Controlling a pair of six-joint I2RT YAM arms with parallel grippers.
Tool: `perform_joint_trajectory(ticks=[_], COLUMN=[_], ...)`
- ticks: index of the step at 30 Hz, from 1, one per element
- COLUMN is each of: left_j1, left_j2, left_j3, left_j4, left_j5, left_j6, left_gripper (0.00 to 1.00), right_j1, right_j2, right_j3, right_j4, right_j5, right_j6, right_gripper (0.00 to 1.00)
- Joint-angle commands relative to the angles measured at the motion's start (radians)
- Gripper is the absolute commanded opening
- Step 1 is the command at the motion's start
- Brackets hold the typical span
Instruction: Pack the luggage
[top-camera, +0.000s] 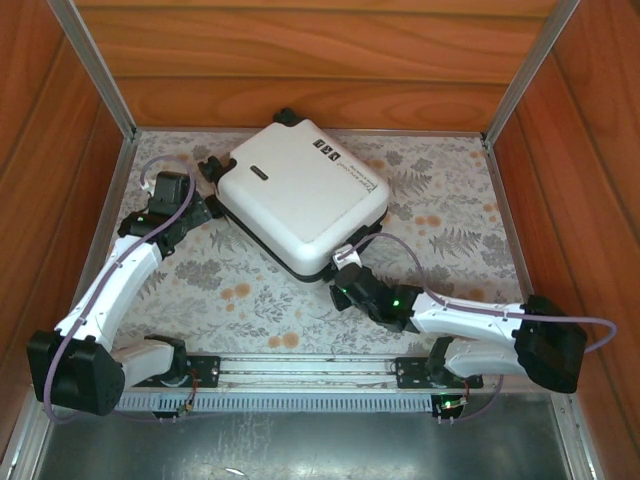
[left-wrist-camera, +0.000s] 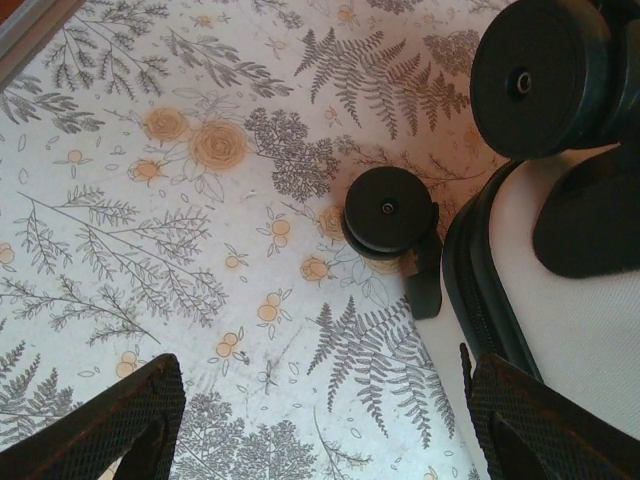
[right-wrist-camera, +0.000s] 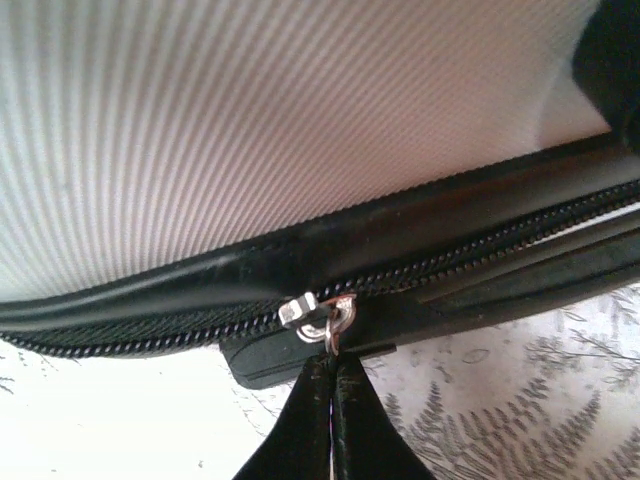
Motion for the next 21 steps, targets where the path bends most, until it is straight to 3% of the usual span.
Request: perform_joint_trajectory(ticks=[1, 14, 21], left_j1=[0.011, 0.057, 0.067], left_j2=[0.014, 0.132, 0.306], left_j3=[0.055, 0.241, 0.38], left_j4=[-0.031, -0.06, -0.079], left_j5=[0.025, 0.025, 0.135], left_j6=[-0.005, -0.167, -0.224], left_gripper=[0.78, 0.79, 0.79], right_j1=[-0.011, -0.014, -0.014], right_j2=[-0.059, -0.02, -0.008], right_j3=[-0.018, 0.023, 0.023], right_j4=[0.021, -0.018, -0.024], right_j5=[0.071, -0.032, -0.024], right_j6=[-0.012, -0.129, -0.127], right_gripper=[0.0, 0.0, 0.0])
